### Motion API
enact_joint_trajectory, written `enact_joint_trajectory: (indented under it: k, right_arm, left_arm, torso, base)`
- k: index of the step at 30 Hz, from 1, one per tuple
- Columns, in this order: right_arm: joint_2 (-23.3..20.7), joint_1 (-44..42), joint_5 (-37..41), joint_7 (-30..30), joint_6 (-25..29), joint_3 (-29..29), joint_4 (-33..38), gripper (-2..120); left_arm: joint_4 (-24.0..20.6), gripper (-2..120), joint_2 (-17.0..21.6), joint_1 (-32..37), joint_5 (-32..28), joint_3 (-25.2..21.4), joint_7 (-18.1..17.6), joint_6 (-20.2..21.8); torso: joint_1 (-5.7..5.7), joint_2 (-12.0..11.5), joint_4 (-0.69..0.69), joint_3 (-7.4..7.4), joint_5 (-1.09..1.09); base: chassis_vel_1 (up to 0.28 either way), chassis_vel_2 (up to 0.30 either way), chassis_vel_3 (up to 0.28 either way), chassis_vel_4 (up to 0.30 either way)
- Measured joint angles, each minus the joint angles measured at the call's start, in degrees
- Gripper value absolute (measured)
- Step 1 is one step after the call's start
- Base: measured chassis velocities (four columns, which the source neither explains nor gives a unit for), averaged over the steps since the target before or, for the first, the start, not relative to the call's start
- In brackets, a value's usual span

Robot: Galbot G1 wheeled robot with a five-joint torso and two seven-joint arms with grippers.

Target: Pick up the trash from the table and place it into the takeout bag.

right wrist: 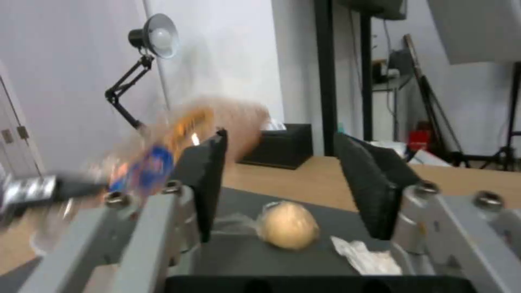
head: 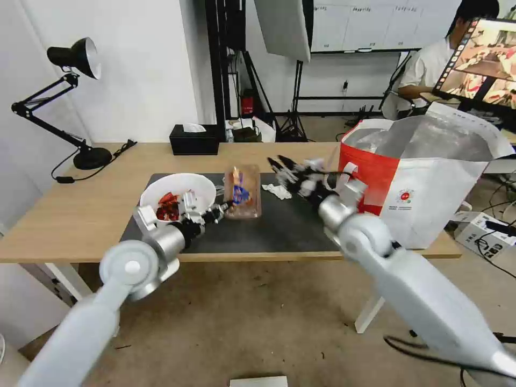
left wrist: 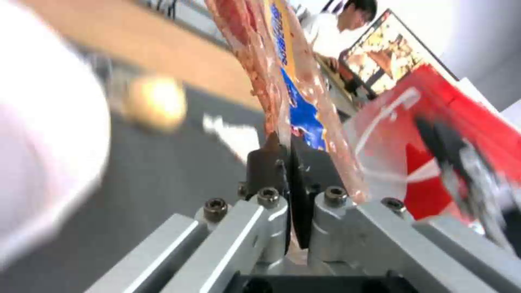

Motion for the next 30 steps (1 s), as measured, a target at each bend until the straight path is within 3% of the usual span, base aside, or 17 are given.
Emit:
enact_joint_trajectory:
  k: [2, 10, 12, 17, 23, 27, 30]
  right_arm:
    - [-1.26, -6.58, -2.12, -0.4, 0.37, 3.86, 4.21, 63]
    - [-1.78, -18.33, -8.96, -1.28, 3.57, 8.77, 7.98, 88]
    - [-1.21, -23.29, -11.12, -1.29, 5.11, 11.31, 9.74, 97]
    - [0.03, -33.36, -15.91, -1.35, 8.81, 18.1, 13.18, 100]
    - [3.63, -46.77, -24.42, -0.4, 13.04, 23.82, 16.87, 100]
    - [5.58, -49.96, -27.53, 0.08, 14.05, 24.4, 17.54, 100]
    - [7.91, -52.95, -31.48, 1.05, 15.37, 24.88, 17.79, 100]
  left_arm:
    - [-0.04, 0, 0.56, -2.12, 1.78, 0.26, 0.26, -1.6]
    - [1.44, 0, 1.84, -10.04, 6.25, 2.02, 2.07, -6.19]
    - [2.46, 0, 1.92, -13.72, 7.02, 4.41, 2.95, -7.99]
    - [4.92, 0, 0.8, -20.81, 9.28, 10.52, 4.07, -11.49]
    - [9.19, 0, -5.39, -28.97, 12.72, 19.63, 3.95, -13.69]
    - [11.34, 0, -8.21, -32.4, 13.46, 23.14, 3.25, -14.2]
    - [15.6, 0, -12.93, -37.23, 14.38, 27.28, 2.56, -14.42]
  torso:
    - [0.0, 0.01, 0.0, 0.0, -0.02]
    - [0.0, 0.0, 0.02, 0.01, -0.02]
    - [0.0, 0.0, 0.01, 0.0, -0.01]
    - [0.0, 0.0, 0.01, 0.0, 0.0]
    - [0.0, 0.0, 0.01, 0.0, -0.02]
    - [0.0, 0.0, 0.0, 0.0, -0.01]
    - [0.0, -0.01, -0.01, 0.0, 0.01]
  base:
    - [0.0, 0.0, 0.0, 0.0]
    - [0.0, 0.0, 0.0, 0.0]
    - [0.0, 0.0, 0.0, 0.0]
    - [0.0, 0.0, 0.0, 0.0]
    - [0.0, 0.0, 0.0, 0.0]
    - [0.0, 0.0, 0.0, 0.0]
    - [0.0, 0.0, 0.0, 0.0]
